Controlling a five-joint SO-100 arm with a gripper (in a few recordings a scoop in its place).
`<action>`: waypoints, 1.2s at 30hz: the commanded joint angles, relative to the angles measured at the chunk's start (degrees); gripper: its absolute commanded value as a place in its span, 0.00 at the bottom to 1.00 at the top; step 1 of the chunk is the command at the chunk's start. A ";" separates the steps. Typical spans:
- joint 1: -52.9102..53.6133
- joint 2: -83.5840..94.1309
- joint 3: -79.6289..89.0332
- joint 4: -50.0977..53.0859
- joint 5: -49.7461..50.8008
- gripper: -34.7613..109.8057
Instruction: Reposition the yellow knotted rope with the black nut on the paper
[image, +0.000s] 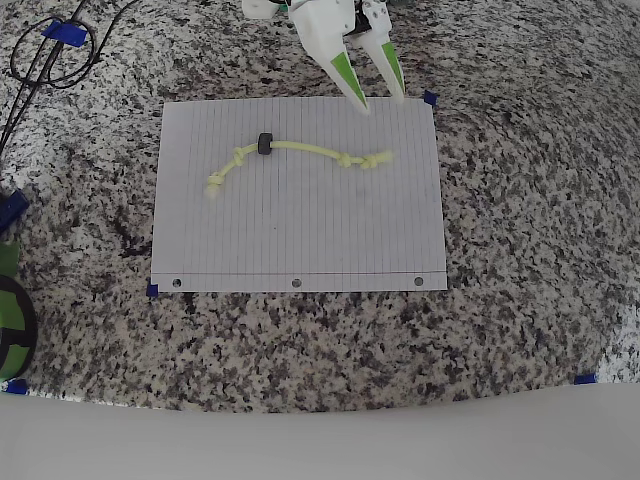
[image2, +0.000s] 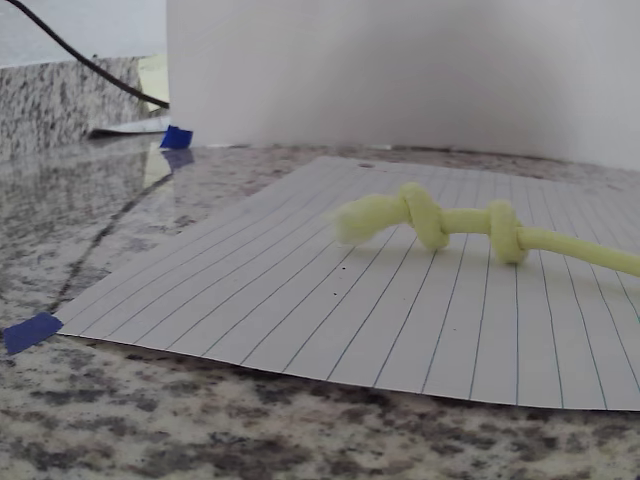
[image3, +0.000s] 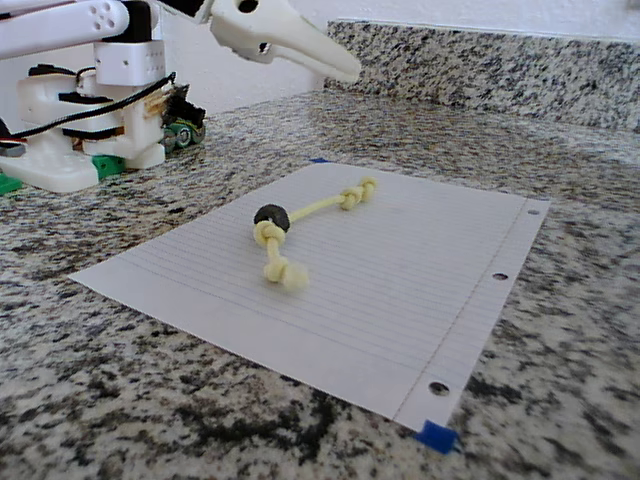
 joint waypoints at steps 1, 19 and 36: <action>2.20 0.44 0.09 -1.58 -1.58 0.58; 22.76 -0.35 -1.41 2.64 -39.81 0.24; 25.22 2.29 -2.11 11.60 -99.23 0.24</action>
